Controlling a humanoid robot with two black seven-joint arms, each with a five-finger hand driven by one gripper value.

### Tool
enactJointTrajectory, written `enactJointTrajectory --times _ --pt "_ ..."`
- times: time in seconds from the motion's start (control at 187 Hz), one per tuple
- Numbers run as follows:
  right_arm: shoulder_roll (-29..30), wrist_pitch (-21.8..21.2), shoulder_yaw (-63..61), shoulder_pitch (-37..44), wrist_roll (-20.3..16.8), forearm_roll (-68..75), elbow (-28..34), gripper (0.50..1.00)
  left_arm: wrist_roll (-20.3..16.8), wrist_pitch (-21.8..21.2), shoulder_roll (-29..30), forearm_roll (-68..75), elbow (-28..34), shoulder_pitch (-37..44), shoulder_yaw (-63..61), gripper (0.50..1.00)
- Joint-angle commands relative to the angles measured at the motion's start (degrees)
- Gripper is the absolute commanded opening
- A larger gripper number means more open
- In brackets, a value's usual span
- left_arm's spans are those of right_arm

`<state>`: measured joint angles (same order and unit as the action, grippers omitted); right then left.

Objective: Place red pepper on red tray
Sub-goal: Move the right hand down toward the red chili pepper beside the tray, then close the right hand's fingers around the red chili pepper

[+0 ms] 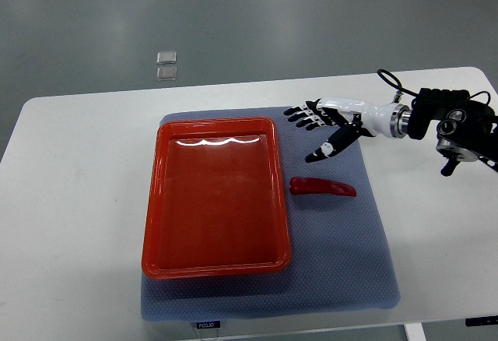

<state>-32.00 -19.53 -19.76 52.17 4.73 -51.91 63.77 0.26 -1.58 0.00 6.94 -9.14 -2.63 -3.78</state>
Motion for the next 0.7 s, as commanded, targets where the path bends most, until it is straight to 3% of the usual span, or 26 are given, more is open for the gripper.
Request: enactJointTrajectory --times 0.0,0.176,0.294,0.695 --pt "-5.2 1.9 2.6 0.6 -2.7 -1.6 6.5 0.905 0.0 0.0 0.0 0.0 0.0 0.0 0.0 1.000" --pt "-8.8 8.9 2.6 -3.7 -2.9 -1.1 12.9 0.903 0.0 0.1 0.0 0.1 -0.3 0.0 0.0 1.000" --pt "-9.0 10.8 2.6 -6.2 -2.9 -1.2 14.4 0.901 0.0 0.1 0.0 0.0 -0.3 0.0 -0.1 1.000" --pt "-6.1 17.8 2.9 -9.5 -2.4 -2.2 14.3 0.864 0.0 0.2 0.0 0.1 -0.4 0.0 -0.1 1.000"
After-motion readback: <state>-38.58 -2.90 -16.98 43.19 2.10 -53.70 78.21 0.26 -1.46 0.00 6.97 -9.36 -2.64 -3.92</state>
